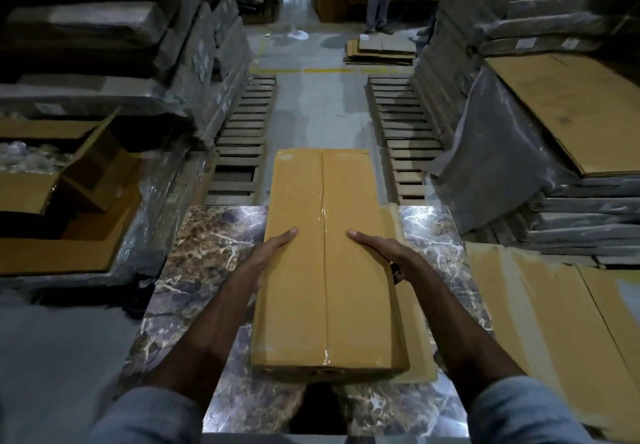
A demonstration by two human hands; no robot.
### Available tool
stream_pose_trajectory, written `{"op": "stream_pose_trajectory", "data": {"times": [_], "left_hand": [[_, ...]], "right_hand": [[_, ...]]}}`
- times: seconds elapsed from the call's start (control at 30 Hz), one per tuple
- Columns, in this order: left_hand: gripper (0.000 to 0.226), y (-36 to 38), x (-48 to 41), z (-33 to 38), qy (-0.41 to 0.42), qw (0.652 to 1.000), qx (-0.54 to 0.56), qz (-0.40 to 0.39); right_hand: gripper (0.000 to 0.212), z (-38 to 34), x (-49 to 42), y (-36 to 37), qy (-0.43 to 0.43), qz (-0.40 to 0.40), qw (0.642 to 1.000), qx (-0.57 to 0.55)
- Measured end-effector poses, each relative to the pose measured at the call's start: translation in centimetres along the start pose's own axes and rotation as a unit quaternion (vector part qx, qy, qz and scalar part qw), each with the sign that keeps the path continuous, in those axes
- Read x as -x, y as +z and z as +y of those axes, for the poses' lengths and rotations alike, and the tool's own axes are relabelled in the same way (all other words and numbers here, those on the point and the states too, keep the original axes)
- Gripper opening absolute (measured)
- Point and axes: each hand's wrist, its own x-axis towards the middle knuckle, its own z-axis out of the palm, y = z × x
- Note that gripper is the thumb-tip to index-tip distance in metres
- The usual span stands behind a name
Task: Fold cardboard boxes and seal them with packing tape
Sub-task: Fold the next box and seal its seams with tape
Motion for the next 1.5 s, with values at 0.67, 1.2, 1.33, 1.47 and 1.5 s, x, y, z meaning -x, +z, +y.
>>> {"op": "stream_pose_trajectory", "data": {"times": [0.67,1.2,1.33,1.47,1.5], "left_hand": [[0.083,-1.2,5.2,1.7,0.303,0.94,-0.146,0.057],[0.056,-3.4,9.6,-10.8,0.219,0.965,-0.134,0.046],[0.049,-4.2,9.8,-8.7,0.217,0.965,-0.121,0.082],[0.039,-5.3,10.8,-4.3,0.195,0.964,0.033,0.18],[0.03,-5.5,11.4,-2.8,0.194,0.961,0.062,0.187]], "right_hand": [[0.129,0.0,5.2,-2.4,-0.359,0.102,0.925,0.077],[0.095,13.8,3.4,6.2,-0.363,0.177,0.907,0.121],[0.078,13.2,4.3,5.1,-0.352,0.115,0.928,0.036],[0.041,10.6,5.5,2.5,-0.366,0.149,0.914,-0.095],[0.038,9.1,6.2,1.9,-0.368,0.159,0.906,-0.134]]}}
